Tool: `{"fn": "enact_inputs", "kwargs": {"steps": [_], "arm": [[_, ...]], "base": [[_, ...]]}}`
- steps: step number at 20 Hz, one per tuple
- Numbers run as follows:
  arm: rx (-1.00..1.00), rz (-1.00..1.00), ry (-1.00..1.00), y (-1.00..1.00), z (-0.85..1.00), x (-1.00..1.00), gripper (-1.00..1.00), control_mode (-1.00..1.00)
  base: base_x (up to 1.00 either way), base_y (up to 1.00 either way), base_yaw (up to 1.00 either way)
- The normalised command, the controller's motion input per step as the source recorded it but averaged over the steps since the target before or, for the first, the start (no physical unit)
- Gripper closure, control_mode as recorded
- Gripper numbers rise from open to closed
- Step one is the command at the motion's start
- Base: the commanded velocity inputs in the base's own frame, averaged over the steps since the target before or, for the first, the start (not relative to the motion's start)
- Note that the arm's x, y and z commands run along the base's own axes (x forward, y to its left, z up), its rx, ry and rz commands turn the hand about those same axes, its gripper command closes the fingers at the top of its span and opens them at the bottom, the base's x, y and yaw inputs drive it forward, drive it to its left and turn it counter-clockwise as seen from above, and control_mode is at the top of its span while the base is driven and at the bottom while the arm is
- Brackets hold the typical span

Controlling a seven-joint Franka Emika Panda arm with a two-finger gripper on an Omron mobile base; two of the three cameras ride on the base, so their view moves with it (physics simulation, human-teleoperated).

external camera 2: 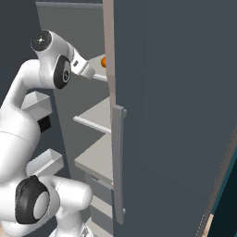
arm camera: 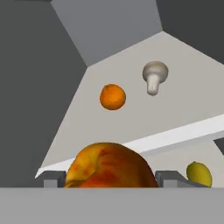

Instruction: Take the lemon and peach from the second highest rack and move them to the highest rack where the tangerine and mushroom are located, to maximize freezer space. Close the freezer door after rearranging.

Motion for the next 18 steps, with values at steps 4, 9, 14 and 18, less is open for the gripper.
{"fn": "enact_inputs", "kwargs": {"steps": [4,9,14,18], "arm": [[0.00,0.00,0.16,0.00,0.61,0.26,1.00,-1.00],[0.00,0.00,0.18,0.00,0.35,0.27,1.00,-1.00],[0.00,0.00,0.00,0.00,-0.07,0.21,1.00,-1.00],[0.00,0.00,-0.24,0.00,-0.46,0.05,1.00,-1.00]], "base": [[0.00,0.00,0.00],[0.00,0.00,0.00],[0.00,0.00,0.00],[0.00,0.00,0.00]]}}
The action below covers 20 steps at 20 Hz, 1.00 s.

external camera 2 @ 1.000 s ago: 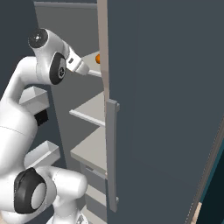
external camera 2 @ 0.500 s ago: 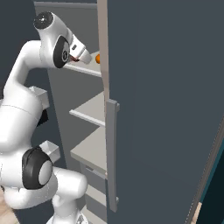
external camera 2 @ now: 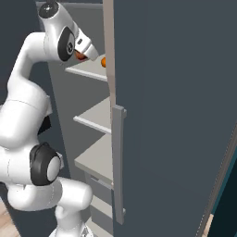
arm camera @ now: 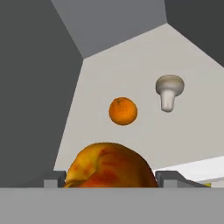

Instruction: Take the lemon and peach from the second highest rack and move them to the highest rack where the tangerine and mushroom are located, to maximize freezer space. Close the freezer door after rearranging.

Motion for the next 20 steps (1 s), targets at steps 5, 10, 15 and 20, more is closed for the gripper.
{"fn": "enact_inputs", "kwargs": {"steps": [5,10,15,20], "arm": [[0.00,0.00,-0.35,-0.04,-0.44,0.02,1.00,-1.00],[0.00,0.00,-0.01,-0.03,-0.07,0.31,1.00,-1.00],[0.00,0.00,0.09,0.00,0.00,0.45,1.00,-1.00],[0.00,0.00,0.08,0.00,0.00,0.31,1.00,-1.00]], "base": [[0.00,0.00,0.00],[0.00,0.00,0.00],[0.00,0.00,0.00],[0.00,0.00,0.00]]}}
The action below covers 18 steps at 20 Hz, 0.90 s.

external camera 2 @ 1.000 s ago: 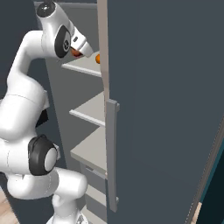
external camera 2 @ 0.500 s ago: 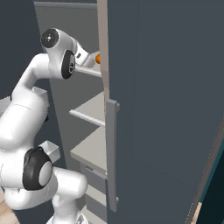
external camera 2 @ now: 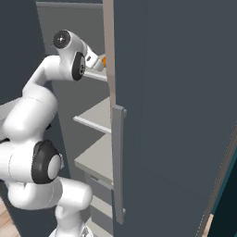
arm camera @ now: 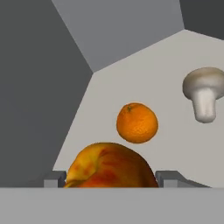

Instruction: Take the lemon and peach from the second highest rack and move them to the highest rack where the tangerine and mushroom are located, to maximize freezer space. Close the freezer door after rearranging.

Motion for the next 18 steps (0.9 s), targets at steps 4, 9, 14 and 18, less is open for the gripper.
{"fn": "enact_inputs", "kwargs": {"steps": [4,9,14,18], "arm": [[0.00,0.00,0.02,0.00,0.00,0.28,1.00,-1.00],[0.00,0.02,0.00,0.00,-0.11,0.31,1.00,-1.00],[0.00,0.01,0.00,0.00,-0.20,0.29,1.00,-1.00],[0.00,0.00,0.00,0.00,-0.05,0.38,1.00,-1.00]], "base": [[0.00,0.00,0.00],[0.00,0.00,0.00],[0.00,0.00,0.00],[0.00,0.00,0.00]]}}
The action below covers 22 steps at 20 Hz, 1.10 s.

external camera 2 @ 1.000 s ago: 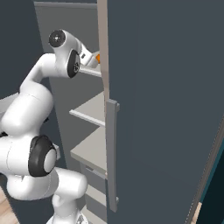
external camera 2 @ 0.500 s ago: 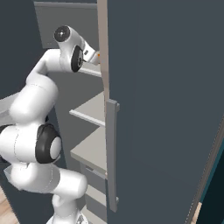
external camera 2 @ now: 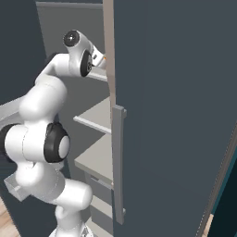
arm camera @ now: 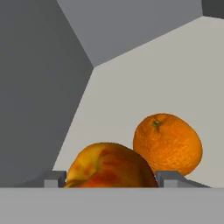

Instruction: Take the lemon and peach from the second highest rack and move them to the highest rack where the tangerine and mushroom are located, to maximize freezer space. Close the freezer door after rearranging.

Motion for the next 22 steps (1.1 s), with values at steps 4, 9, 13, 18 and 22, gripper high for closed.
{"fn": "enact_inputs", "kwargs": {"steps": [4,9,13,18,22], "arm": [[0.00,0.00,0.00,0.00,0.00,0.38,1.00,-1.00],[0.00,0.00,0.00,0.00,0.00,0.38,1.00,-1.00],[0.00,0.01,0.01,0.00,0.00,0.34,1.00,-1.00],[0.00,0.01,0.00,-0.01,-0.16,0.21,-1.00,-1.00],[0.00,0.00,0.00,-0.06,-0.46,-0.03,-1.00,-1.00]], "base": [[0.00,0.00,0.00],[0.00,0.00,0.00],[0.00,0.00,0.00],[0.00,0.00,0.00],[0.00,0.00,0.00]]}}
